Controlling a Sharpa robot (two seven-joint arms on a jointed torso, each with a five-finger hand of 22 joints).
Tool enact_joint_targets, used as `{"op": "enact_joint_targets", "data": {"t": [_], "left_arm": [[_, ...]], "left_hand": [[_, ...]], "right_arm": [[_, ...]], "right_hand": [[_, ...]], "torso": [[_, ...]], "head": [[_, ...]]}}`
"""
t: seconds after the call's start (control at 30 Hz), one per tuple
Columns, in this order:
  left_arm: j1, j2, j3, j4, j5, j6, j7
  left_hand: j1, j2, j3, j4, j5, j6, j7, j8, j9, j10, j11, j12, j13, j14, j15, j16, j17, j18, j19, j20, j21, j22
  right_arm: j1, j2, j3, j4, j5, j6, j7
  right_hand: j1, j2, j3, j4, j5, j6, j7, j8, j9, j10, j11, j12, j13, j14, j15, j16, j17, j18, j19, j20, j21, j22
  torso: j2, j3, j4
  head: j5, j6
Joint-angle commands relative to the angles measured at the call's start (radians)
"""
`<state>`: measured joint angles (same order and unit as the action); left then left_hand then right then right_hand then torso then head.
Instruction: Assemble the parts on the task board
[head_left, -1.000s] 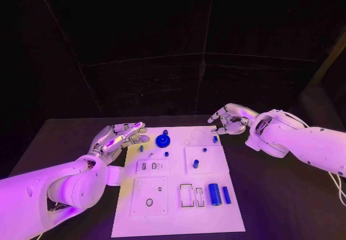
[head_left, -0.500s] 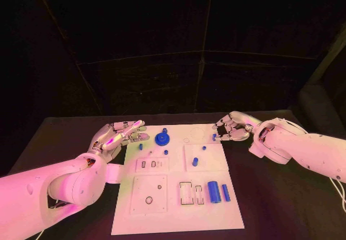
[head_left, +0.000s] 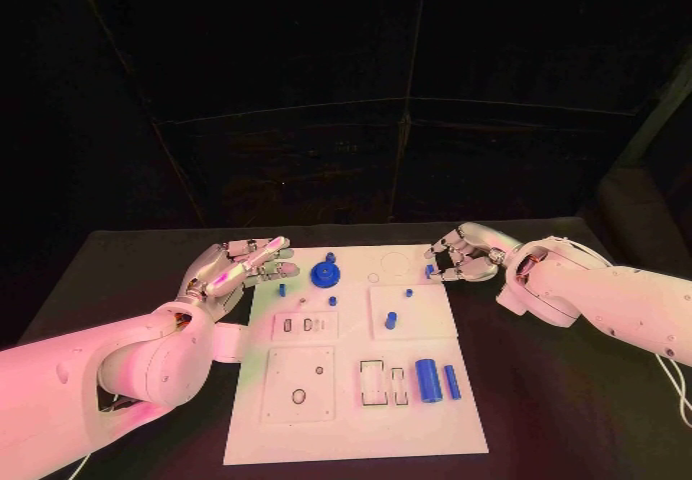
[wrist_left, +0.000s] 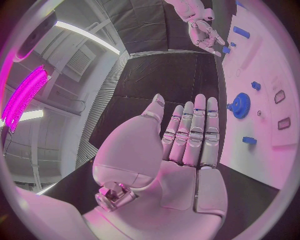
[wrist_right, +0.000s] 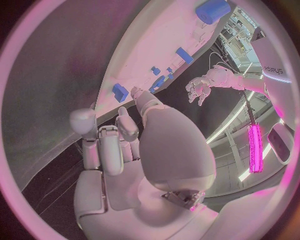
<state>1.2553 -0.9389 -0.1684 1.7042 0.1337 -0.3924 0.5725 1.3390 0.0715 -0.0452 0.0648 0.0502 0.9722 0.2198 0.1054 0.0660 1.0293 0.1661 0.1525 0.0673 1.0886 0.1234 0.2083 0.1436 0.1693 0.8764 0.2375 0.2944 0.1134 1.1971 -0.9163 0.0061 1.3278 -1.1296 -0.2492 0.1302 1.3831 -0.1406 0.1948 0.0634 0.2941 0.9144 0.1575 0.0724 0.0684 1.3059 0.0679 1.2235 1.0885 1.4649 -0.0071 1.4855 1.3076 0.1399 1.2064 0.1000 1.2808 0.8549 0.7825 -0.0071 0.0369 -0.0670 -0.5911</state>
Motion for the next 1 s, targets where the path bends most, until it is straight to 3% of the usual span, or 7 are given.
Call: {"op": "enact_joint_targets", "data": {"t": [0.03, 0.6, 1.0], "left_arm": [[0.001, 0.001, 0.001, 0.0, -0.008, 0.014, 0.004], [0.001, -0.001, 0.001, 0.001, -0.008, 0.014, 0.003], [0.001, -0.001, 0.001, 0.001, -0.008, 0.014, 0.003]], "left_hand": [[0.006, 0.006, 0.0, -0.008, 0.002, 0.004, 0.002, -0.004, 0.001, 0.004, 0.002, -0.005, 0.0, 0.009, 0.001, -0.007, 0.002, 0.016, 0.008, 0.003, -0.006, -0.001], [0.006, 0.006, 0.0, -0.009, 0.002, 0.003, 0.003, -0.005, 0.0, 0.003, 0.003, -0.006, 0.0, 0.009, 0.001, -0.009, 0.002, 0.015, 0.008, 0.002, -0.007, -0.002], [0.006, 0.005, -0.001, -0.01, 0.002, 0.002, 0.005, -0.006, 0.0, 0.003, 0.004, -0.008, 0.0, 0.009, 0.002, -0.01, 0.002, 0.015, 0.008, 0.002, -0.007, -0.002]], "right_arm": [[0.001, 0.01, 0.001, -0.008, 0.003, 0.0, -0.001], [-0.015, 0.038, 0.001, -0.035, -0.041, 0.026, -0.038], [-0.016, 0.04, 0.001, -0.044, -0.044, 0.023, -0.042]], "right_hand": [[-0.008, 0.005, -0.005, 0.001, 0.007, 0.001, 0.002, 0.0, 0.0, 0.003, 0.001, 0.004, 0.003, 0.069, 0.0, 0.004, 0.075, -0.009, -0.001, 0.0, -0.001, 0.002], [0.0, 0.023, 0.002, -0.011, 0.004, 0.03, -0.002, 0.016, 0.005, 0.005, -0.003, 0.008, 0.01, 0.069, -0.003, 0.005, 0.077, -0.009, 0.001, -0.002, 0.002, 0.004], [-0.002, 0.032, 0.006, -0.014, 0.004, 0.043, -0.005, 0.023, 0.006, 0.009, -0.006, 0.013, 0.016, 0.07, -0.005, 0.007, 0.08, -0.01, 0.003, -0.003, 0.004, 0.008]], "torso": [[-0.001, -0.0009, 0.0013], [-0.001, -0.0009, -0.0003], [-0.001, -0.0004, 0.0005]], "head": [[0.0, -0.002], [0.002, -0.013], [0.001, -0.011]]}}
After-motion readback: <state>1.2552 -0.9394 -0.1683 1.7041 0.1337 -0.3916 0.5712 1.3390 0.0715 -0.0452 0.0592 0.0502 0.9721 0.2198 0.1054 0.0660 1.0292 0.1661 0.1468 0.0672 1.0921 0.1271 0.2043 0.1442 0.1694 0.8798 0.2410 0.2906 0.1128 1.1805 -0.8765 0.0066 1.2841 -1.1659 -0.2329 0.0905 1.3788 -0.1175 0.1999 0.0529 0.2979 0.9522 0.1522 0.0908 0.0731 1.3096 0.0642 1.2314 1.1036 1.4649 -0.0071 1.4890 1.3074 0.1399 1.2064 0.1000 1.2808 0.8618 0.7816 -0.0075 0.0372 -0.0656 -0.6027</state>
